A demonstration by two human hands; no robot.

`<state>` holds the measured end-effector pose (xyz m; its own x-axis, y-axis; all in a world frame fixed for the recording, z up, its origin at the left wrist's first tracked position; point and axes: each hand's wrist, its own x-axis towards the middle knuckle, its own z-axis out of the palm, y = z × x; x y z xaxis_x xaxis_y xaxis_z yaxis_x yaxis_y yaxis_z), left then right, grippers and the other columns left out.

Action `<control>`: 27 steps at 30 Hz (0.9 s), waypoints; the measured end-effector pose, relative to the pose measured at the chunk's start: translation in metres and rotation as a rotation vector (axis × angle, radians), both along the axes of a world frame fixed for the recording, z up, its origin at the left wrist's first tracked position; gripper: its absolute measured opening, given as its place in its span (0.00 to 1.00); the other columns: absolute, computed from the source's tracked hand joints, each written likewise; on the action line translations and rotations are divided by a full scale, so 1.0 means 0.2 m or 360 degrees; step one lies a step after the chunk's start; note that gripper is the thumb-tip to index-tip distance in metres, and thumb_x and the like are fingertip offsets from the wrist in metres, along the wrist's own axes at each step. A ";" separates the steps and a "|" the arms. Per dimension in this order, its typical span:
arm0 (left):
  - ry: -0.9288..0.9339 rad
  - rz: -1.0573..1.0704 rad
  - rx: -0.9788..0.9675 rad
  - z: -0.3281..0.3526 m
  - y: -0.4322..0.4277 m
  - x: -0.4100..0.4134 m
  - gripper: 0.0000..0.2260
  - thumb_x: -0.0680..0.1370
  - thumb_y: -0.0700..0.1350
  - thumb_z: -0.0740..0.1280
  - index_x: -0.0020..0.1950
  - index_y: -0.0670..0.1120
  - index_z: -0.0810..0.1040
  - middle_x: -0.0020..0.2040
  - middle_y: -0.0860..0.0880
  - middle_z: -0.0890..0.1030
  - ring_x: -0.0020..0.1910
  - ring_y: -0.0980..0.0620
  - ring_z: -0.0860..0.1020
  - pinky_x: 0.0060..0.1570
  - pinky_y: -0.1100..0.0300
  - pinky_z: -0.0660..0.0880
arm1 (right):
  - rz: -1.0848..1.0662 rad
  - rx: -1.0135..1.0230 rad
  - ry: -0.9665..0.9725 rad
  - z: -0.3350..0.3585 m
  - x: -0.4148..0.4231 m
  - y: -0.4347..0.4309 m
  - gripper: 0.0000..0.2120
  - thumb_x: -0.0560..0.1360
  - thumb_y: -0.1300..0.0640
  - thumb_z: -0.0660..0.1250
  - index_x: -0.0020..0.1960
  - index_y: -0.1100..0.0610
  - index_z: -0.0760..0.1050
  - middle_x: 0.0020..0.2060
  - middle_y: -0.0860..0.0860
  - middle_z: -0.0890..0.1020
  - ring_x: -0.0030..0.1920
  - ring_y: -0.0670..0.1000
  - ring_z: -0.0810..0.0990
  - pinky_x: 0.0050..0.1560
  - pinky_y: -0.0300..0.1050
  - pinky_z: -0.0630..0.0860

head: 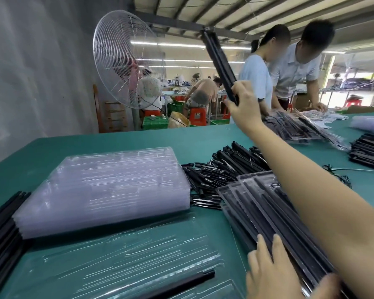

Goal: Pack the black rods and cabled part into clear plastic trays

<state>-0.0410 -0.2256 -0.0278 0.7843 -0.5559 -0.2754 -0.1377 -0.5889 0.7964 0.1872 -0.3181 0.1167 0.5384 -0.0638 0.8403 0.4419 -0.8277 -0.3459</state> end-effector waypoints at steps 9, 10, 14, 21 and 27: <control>-0.0290 0.0905 -0.0754 0.09 0.36 0.34 0.26 0.78 0.60 0.58 0.72 0.50 0.61 0.69 0.50 0.70 0.64 0.48 0.72 0.66 0.52 0.67 | 0.0137 -0.0479 0.0158 -0.30 -0.11 0.27 0.12 0.75 0.65 0.64 0.57 0.65 0.74 0.54 0.62 0.67 0.48 0.58 0.71 0.53 0.50 0.74; -0.0294 0.0991 -0.0828 0.14 0.41 0.41 0.27 0.78 0.60 0.58 0.73 0.49 0.60 0.67 0.48 0.72 0.62 0.46 0.74 0.65 0.49 0.69 | 0.0139 -0.0569 0.0199 -0.31 -0.12 0.27 0.11 0.74 0.65 0.64 0.56 0.66 0.74 0.56 0.63 0.67 0.49 0.60 0.72 0.52 0.53 0.74; -0.0167 0.1140 -0.1099 0.27 0.51 0.63 0.33 0.77 0.61 0.61 0.76 0.44 0.57 0.67 0.46 0.71 0.51 0.50 0.78 0.40 0.56 0.80 | 0.0249 -0.0899 0.0502 -0.32 -0.16 0.28 0.08 0.75 0.67 0.61 0.54 0.65 0.71 0.55 0.62 0.70 0.47 0.62 0.74 0.47 0.54 0.72; 0.0345 0.1522 -0.1630 0.35 0.66 0.78 0.26 0.71 0.64 0.68 0.59 0.47 0.70 0.47 0.44 0.74 0.37 0.52 0.74 0.23 0.64 0.74 | 0.0299 -0.1328 0.0223 -0.43 -0.32 0.28 0.11 0.70 0.72 0.60 0.52 0.66 0.72 0.48 0.61 0.75 0.42 0.60 0.76 0.37 0.51 0.75; 0.0223 0.1725 -0.1797 0.29 0.70 0.75 0.22 0.78 0.45 0.67 0.69 0.39 0.67 0.44 0.42 0.72 0.33 0.48 0.76 0.22 0.62 0.75 | 0.0143 -0.1340 0.0329 -0.42 -0.38 0.22 0.17 0.79 0.43 0.56 0.45 0.57 0.68 0.36 0.53 0.77 0.37 0.56 0.77 0.29 0.42 0.65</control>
<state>0.1083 -0.0863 0.0304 0.9358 0.2717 -0.2247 0.0492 0.5306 0.8462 0.1103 -0.2734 0.0325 0.6586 0.5848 0.4736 0.5137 -0.8093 0.2850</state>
